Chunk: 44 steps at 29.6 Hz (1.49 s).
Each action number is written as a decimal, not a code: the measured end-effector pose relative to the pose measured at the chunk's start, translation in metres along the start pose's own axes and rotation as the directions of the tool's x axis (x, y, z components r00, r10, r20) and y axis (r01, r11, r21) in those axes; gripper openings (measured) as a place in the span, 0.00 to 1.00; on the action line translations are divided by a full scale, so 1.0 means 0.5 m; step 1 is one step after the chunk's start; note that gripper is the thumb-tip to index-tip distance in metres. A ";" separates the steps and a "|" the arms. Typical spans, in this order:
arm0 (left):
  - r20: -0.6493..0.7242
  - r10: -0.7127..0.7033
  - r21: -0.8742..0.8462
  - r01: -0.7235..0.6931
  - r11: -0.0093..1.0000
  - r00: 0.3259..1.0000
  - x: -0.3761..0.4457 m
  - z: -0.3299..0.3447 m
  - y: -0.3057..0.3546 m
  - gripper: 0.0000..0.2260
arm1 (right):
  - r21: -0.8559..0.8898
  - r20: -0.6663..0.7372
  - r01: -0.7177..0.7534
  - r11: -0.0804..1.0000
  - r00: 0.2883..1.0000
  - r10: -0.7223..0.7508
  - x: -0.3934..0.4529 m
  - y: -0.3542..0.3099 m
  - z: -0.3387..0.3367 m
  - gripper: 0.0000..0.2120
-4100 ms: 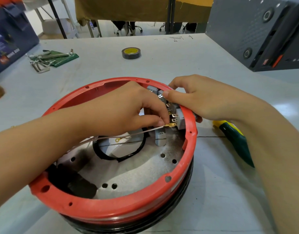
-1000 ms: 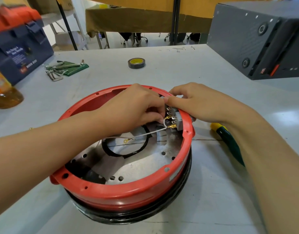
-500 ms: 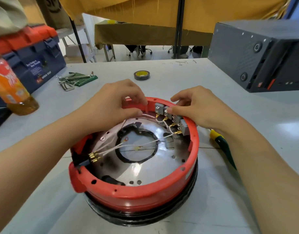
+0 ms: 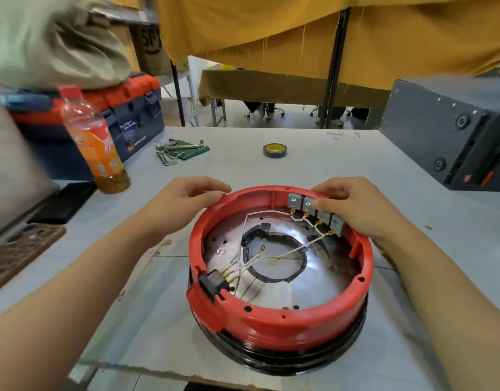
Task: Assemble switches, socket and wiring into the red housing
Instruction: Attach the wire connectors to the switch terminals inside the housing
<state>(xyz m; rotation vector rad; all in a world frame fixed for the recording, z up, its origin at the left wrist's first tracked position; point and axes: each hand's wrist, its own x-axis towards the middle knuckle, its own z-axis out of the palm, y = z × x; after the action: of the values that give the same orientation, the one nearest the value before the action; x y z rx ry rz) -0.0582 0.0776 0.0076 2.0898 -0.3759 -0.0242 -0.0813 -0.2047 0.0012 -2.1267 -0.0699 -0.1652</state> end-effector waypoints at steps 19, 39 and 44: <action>-0.137 -0.139 0.390 0.182 0.903 0.981 -0.031 -0.086 -0.138 0.07 | -0.053 -0.054 -0.006 0.999 0.999 0.003 0.012 -0.011 0.025 0.08; -0.287 -0.092 -0.595 -0.102 0.797 0.954 -0.027 -0.072 -0.134 0.09 | -0.064 -0.024 0.078 0.995 0.997 -0.079 0.024 0.013 0.016 0.10; -0.243 -0.161 -0.766 -0.087 0.637 0.956 -0.022 -0.078 -0.139 0.09 | -0.080 -0.037 0.075 0.994 0.996 -0.078 0.021 0.008 0.019 0.08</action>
<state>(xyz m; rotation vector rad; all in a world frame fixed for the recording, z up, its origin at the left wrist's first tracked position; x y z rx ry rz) -0.0446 0.1465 -0.0316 1.2012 -0.0952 0.0870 -0.0698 -0.1991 -0.0057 -2.1998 -0.1231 -0.2602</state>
